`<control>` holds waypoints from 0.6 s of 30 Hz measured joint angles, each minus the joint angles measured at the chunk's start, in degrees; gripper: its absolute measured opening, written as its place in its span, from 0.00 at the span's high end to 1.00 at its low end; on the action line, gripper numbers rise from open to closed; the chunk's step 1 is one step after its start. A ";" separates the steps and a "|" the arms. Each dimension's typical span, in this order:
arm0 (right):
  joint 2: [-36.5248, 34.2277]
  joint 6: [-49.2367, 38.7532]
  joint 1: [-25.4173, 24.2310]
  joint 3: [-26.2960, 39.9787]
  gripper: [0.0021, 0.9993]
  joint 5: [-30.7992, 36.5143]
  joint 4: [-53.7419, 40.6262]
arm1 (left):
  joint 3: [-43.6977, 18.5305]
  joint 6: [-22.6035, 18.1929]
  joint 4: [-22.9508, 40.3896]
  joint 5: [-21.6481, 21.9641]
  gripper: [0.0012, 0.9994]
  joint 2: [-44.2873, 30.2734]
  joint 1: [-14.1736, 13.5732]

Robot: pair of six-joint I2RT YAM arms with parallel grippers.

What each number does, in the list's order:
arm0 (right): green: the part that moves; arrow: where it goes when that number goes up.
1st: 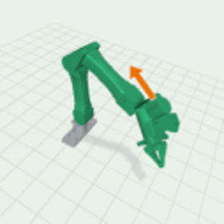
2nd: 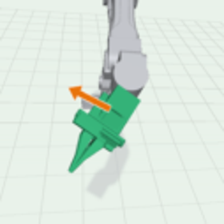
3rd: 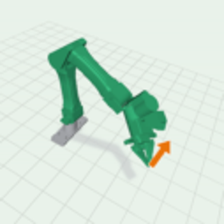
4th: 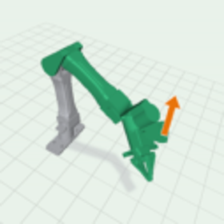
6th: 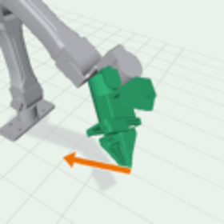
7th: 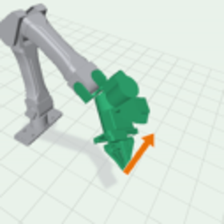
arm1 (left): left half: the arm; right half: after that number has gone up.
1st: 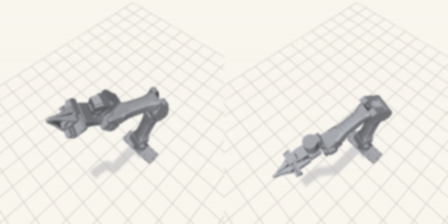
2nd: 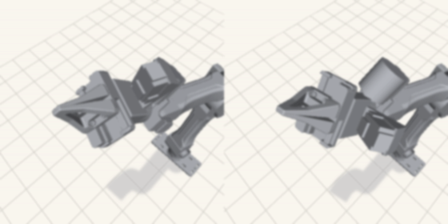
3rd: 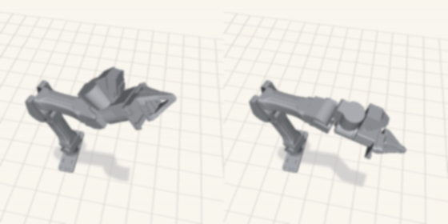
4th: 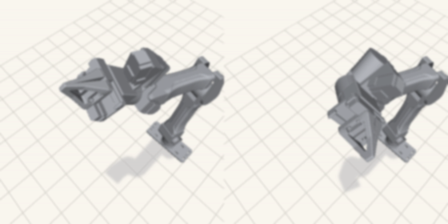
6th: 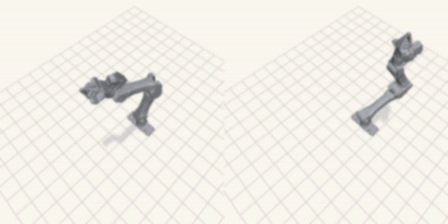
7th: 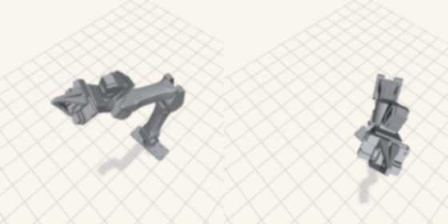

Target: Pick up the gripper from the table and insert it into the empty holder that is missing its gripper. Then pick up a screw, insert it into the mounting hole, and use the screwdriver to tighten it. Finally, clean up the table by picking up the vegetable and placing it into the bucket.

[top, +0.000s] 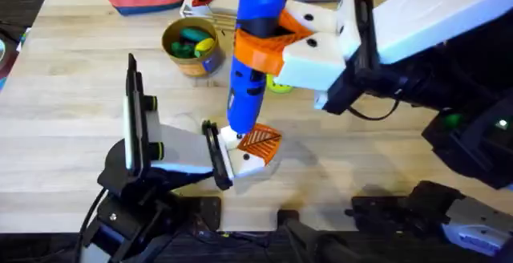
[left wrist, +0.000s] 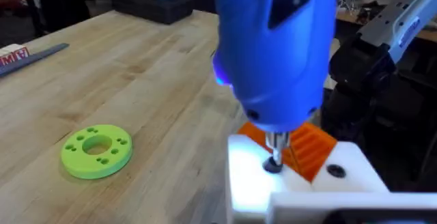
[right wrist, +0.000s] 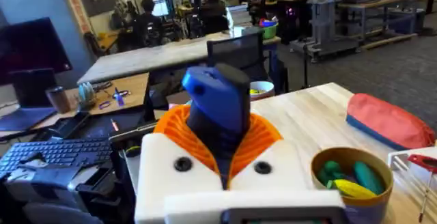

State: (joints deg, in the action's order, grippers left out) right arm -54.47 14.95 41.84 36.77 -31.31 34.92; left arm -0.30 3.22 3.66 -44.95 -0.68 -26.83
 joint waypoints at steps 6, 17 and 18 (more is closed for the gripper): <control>-0.67 0.01 0.42 0.00 1.00 0.02 0.07 | 0.00 0.00 0.01 -0.02 1.00 0.00 0.00; -0.67 0.01 0.42 0.00 1.00 0.20 -1.11 | -0.01 0.00 0.02 -0.02 1.00 0.02 0.00; -0.67 0.00 0.42 0.00 1.00 0.19 -1.06 | 0.00 -0.01 0.02 -0.02 1.00 -0.01 0.00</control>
State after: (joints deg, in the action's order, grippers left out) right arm -55.13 14.96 42.26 36.77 -31.12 33.86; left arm -0.30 3.22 3.68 -44.97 -0.69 -26.83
